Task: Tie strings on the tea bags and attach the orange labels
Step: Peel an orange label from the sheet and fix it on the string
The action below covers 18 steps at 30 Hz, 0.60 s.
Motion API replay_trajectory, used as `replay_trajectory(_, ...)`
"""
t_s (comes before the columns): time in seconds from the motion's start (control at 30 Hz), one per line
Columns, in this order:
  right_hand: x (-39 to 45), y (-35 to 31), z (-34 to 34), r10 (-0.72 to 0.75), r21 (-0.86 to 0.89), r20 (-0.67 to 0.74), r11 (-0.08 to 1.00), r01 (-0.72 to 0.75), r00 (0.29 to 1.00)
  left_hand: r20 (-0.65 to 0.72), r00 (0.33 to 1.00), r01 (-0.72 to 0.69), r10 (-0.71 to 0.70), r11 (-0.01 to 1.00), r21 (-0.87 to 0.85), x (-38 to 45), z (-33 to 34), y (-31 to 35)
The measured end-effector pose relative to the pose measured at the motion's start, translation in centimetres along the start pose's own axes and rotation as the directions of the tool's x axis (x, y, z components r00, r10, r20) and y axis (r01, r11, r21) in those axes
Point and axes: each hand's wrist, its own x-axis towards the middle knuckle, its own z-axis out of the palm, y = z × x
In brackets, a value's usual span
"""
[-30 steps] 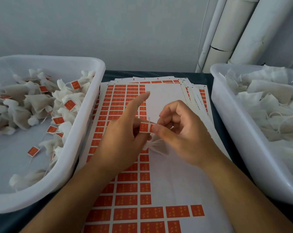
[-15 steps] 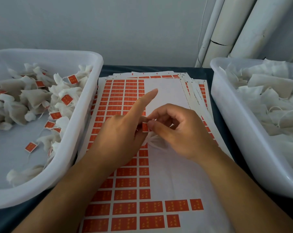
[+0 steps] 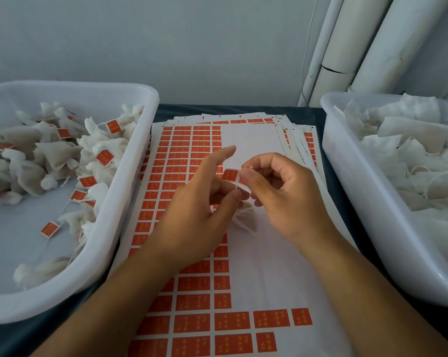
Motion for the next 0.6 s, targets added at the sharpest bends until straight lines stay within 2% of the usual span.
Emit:
replay_trajectory(0.13,0.0,0.2,0.3,0.018,0.047,-0.067,0.999,-0.015,0.998,-0.066,0.998,0.008,-0.013,0.997,-0.074,-0.1,0.8,0.2)
replay_trajectory(0.3,-0.1,0.2,0.6,0.018,0.057,-0.066,0.998,-0.014,0.998,-0.164,0.983,0.046,-0.079,0.98,-0.194,0.1,1.4,0.6)
replay_trajectory(0.6,-0.2,-0.3,0.6,-0.006,0.045,-0.07,0.999,0.009,0.998,-0.183,0.961,0.154,-0.208,0.951,-0.269,0.5,1.4,0.7)
